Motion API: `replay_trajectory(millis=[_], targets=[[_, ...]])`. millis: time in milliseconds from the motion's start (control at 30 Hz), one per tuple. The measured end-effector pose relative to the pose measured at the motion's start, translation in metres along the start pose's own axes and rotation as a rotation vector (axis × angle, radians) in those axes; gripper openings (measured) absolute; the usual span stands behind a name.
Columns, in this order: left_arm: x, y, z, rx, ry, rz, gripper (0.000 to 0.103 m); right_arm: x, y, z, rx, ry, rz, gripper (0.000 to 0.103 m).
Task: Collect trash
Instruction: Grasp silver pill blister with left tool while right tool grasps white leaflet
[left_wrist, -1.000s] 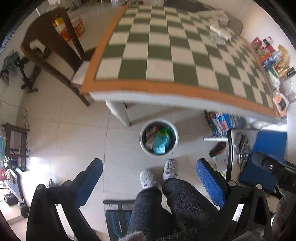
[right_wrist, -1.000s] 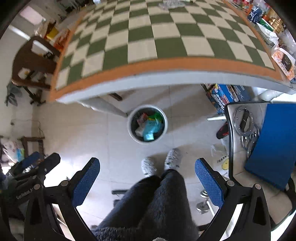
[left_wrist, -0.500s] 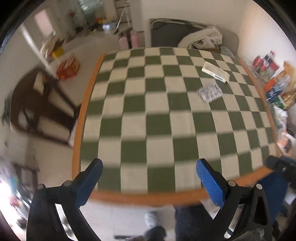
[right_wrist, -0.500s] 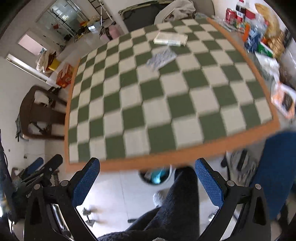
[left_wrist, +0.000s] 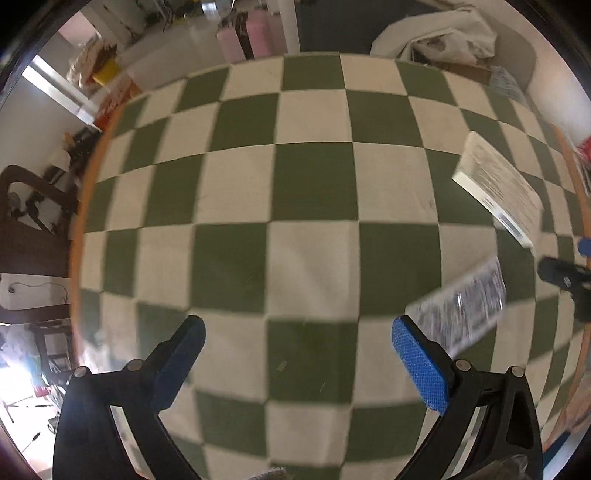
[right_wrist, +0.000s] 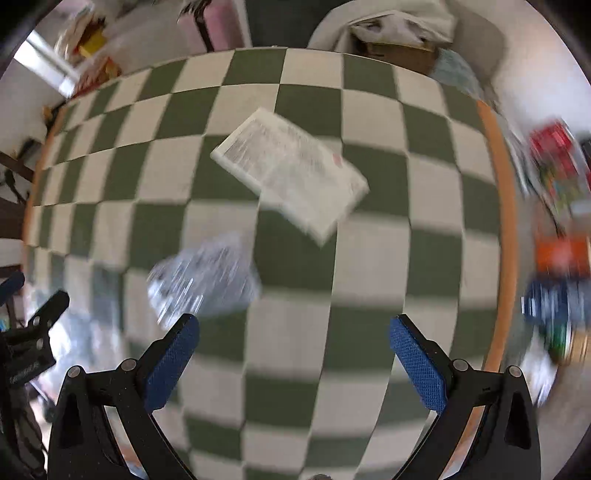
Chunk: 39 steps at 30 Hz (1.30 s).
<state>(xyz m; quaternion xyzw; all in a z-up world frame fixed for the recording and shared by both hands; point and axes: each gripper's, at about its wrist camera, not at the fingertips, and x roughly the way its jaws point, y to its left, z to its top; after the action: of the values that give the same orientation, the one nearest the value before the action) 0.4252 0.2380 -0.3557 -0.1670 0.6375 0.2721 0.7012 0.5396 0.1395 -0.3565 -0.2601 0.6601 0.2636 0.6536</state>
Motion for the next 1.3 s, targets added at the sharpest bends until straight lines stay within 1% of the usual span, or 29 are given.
replay_trajectory(millis=[100,200,267,333,367,400,467,533,567,633,667,767,800,833,867,900,933,967,1033,1100,1133,1167,1200,1233,1267,1300], targets=[[0.021,-0.012,0.017,0.009,0.03,0.01,0.103,0.032,0.0,0.042,-0.075,0.029,-0.027,0.103],[0.031,-0.018,0.025,0.018,0.05,0.016,0.103,0.059,0.003,0.07,-0.133,0.06,-0.033,0.103],[0.034,-0.02,0.028,0.021,0.058,0.018,0.103,0.07,0.006,0.082,-0.176,0.06,-0.051,0.103],[0.033,-0.022,0.029,0.024,0.061,0.019,0.103,0.076,0.008,0.088,-0.194,0.065,-0.025,0.103],[0.033,-0.023,0.03,0.026,0.06,0.018,0.103,0.078,0.006,0.091,-0.183,0.062,0.006,0.103],[0.031,-0.024,0.029,0.031,0.059,0.018,0.103,0.077,0.005,0.092,-0.178,0.053,0.006,0.103],[0.029,-0.029,0.03,0.049,0.055,0.019,0.103,0.075,0.003,0.091,-0.171,0.026,0.006,0.098],[0.019,-0.037,0.031,0.091,0.035,0.025,0.103,0.075,-0.006,0.087,-0.128,0.033,0.005,0.098],[0.014,-0.042,0.03,0.122,0.021,0.024,0.103,0.073,-0.013,0.083,-0.095,0.029,0.006,0.097],[-0.001,-0.058,0.026,0.221,-0.013,0.022,0.103,0.066,-0.027,0.071,-0.029,0.016,0.016,0.097],[-0.006,-0.069,0.026,0.276,-0.027,0.013,0.103,0.059,-0.042,0.061,0.036,0.003,0.016,0.096],[-0.022,-0.102,0.01,0.496,-0.041,-0.031,0.103,0.045,-0.077,0.025,0.185,-0.019,0.03,0.096],[-0.024,-0.109,0.004,0.554,-0.035,-0.05,0.103,0.043,-0.089,0.007,0.244,-0.01,0.051,0.096],[-0.026,-0.125,-0.006,0.65,-0.013,-0.08,0.103,0.042,-0.101,-0.012,0.3,0.003,0.07,0.096],[-0.025,-0.131,-0.012,0.7,0.006,-0.083,0.103,0.043,-0.107,-0.026,0.335,0.014,0.081,0.096],[-0.022,-0.145,-0.022,0.782,0.037,-0.077,0.103,0.047,-0.117,-0.047,0.391,0.036,0.105,0.096],[-0.018,-0.156,-0.03,0.842,0.052,-0.064,0.103,0.05,-0.121,-0.059,0.422,0.048,0.119,0.096],[-0.015,-0.163,-0.035,0.883,0.063,-0.051,0.103,0.055,-0.127,-0.075,0.462,0.07,0.141,0.096],[-0.004,-0.182,-0.047,0.975,0.088,-0.003,0.103,0.065,-0.132,-0.093,0.496,0.099,0.161,0.096],[0.007,-0.195,-0.052,1.021,0.109,0.029,0.102,0.072,-0.132,-0.106,0.503,0.119,0.161,0.096],[0.011,-0.201,-0.054,1.03,0.119,0.033,0.103,0.075,-0.132,-0.109,0.5,0.126,0.157,0.096],[0.012,-0.205,-0.054,1.025,0.122,0.018,0.102,0.076,-0.132,-0.11,0.491,0.13,0.152,0.096],[0.01,-0.208,-0.051,1.013,0.123,-0.004,0.097,0.077,-0.132,-0.111,0.486,0.13,0.145,0.096],[0.008,-0.211,-0.048,0.982,0.14,-0.039,0.089,0.076,-0.132,-0.11,0.48,0.129,0.138,0.096],[0.007,-0.211,-0.044,0.947,0.163,-0.071,0.084,0.077,-0.133,-0.11,0.474,0.132,0.133,0.096],[0.005,-0.211,-0.042,0.918,0.183,-0.107,0.073,0.078,-0.136,-0.107,0.473,0.136,0.134,0.096]])
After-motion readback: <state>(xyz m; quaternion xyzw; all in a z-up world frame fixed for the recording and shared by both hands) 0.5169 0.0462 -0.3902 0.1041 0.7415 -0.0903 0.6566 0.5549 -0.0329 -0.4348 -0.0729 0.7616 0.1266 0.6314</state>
